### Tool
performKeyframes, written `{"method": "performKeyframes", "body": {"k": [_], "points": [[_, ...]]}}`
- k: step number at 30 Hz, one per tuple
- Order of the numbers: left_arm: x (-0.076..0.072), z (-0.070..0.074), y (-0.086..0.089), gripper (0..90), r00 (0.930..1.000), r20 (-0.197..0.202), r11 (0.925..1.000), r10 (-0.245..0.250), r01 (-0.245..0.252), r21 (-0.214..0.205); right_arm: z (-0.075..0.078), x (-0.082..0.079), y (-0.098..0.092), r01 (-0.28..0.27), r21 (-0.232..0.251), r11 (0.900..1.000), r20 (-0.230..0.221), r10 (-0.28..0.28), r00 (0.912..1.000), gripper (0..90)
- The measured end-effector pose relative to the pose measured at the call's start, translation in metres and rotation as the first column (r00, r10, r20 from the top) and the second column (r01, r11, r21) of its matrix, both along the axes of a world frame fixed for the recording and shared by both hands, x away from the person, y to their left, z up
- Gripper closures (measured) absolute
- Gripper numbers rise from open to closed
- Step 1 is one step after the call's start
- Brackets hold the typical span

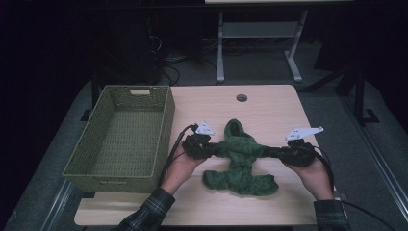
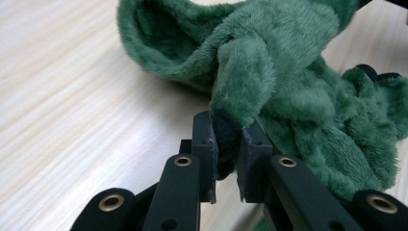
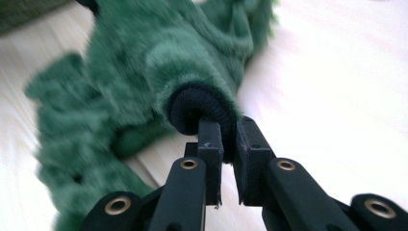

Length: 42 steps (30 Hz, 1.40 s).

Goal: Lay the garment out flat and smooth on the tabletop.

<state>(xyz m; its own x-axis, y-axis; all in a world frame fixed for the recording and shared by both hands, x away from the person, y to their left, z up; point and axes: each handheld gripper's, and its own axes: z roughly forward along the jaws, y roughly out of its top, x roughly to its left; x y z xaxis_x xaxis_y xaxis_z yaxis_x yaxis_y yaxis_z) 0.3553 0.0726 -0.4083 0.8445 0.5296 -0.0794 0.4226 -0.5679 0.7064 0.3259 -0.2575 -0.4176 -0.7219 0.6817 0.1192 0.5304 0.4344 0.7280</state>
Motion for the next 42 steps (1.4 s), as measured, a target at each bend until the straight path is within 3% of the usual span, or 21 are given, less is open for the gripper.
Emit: {"method": "performKeyframes", "body": {"k": [1,3,4,9,12,13,14,16,19,23,28,32,35,42], "points": [[0.001,-0.007,-0.007,79.4,0.9998,-0.019,0.9999,-0.009,0.010,0.010,-0.013,0.000,-0.007,0.019,-0.025,0.9995,-0.039,-0.020,0.9990,82.4],[0.002,-0.010,-0.010,79.4,0.9994,-0.027,0.9994,-0.023,0.024,0.024,-0.016,0.000,-0.008,0.027,-0.023,0.9994,-0.059,-0.028,0.9979,82.5],[0.003,-0.015,-0.015,79.3,0.9989,-0.038,0.9991,-0.028,0.029,0.029,-0.026,0.001,-0.013,0.033,-0.041,0.9986,-0.084,-0.036,0.9958,82.5],[0.006,-0.030,-0.027,78.5,0.9958,-0.077,0.9959,-0.049,0.055,0.072,-0.038,0.002,-0.018,0.034,-0.066,0.9972,-0.129,-0.042,0.9907,82.5],[0.008,-0.037,-0.029,73.2,0.9941,-0.094,0.9946,-0.054,0.062,0.083,-0.041,0.000,-0.019,0.034,-0.070,0.9970,-0.134,-0.043,0.9900,81.6],[0.008,-0.036,-0.029,66.1,0.9938,-0.097,0.9949,-0.055,0.062,0.080,-0.041,-0.002,-0.020,0.029,-0.074,0.9969,-0.121,-0.038,0.9920,76.1],[0.007,-0.034,-0.029,66.1,0.9942,-0.095,0.9965,-0.050,0.056,0.062,-0.041,-0.002,-0.020,0.029,-0.074,0.9969,-0.121,-0.038,0.9920,76.1],[0.005,-0.028,-0.026,57.4,0.9952,-0.082,0.9968,-0.054,0.059,0.054,-0.036,-0.006,-0.022,0.037,-0.053,0.9980,-0.110,-0.042,0.9930,67.9],[0.003,-0.016,-0.019,46.4,0.9961,-0.067,0.9978,-0.059,0.061,0.028,-0.018,-0.011,-0.029,0.056,-0.005,0.9984,-0.068,-0.057,0.9961,61.9],[0.006,0.001,-0.011,44.7,0.9976,-0.042,0.9984,-0.056,0.055,-0.009,-0.001,-0.009,-0.028,0.062,0.017,0.9979,-0.027,-0.062,0.9977,60.8],[0.023,0.011,-0.009,47.4,0.9994,-0.032,0.9998,-0.015,0.014,-0.015,0.012,0.010,-0.015,0.045,0.008,0.9989,-0.007,-0.045,0.9990,60.8],[0.041,0.008,-0.014,50.6,0.9982,-0.057,0.9994,0.016,-0.018,-0.031,0.014,0.034,0.000,0.036,0.010,0.9993,-0.024,-0.036,0.9991,62.2],[0.054,0.001,-0.020,50.6,0.9969,-0.074,0.9995,0.028,-0.029,-0.014,0.007,0.055,0.013,0.025,-0.004,0.9997,-0.045,-0.025,0.9986,61.6],[0.071,-0.014,-0.027,47.8,0.9933,-0.100,0.9982,0.059,-0.060,-0.007,-0.013,0.077,0.025,0.023,-0.047,0.9986,-0.089,-0.028,0.9956,61.2]]}}
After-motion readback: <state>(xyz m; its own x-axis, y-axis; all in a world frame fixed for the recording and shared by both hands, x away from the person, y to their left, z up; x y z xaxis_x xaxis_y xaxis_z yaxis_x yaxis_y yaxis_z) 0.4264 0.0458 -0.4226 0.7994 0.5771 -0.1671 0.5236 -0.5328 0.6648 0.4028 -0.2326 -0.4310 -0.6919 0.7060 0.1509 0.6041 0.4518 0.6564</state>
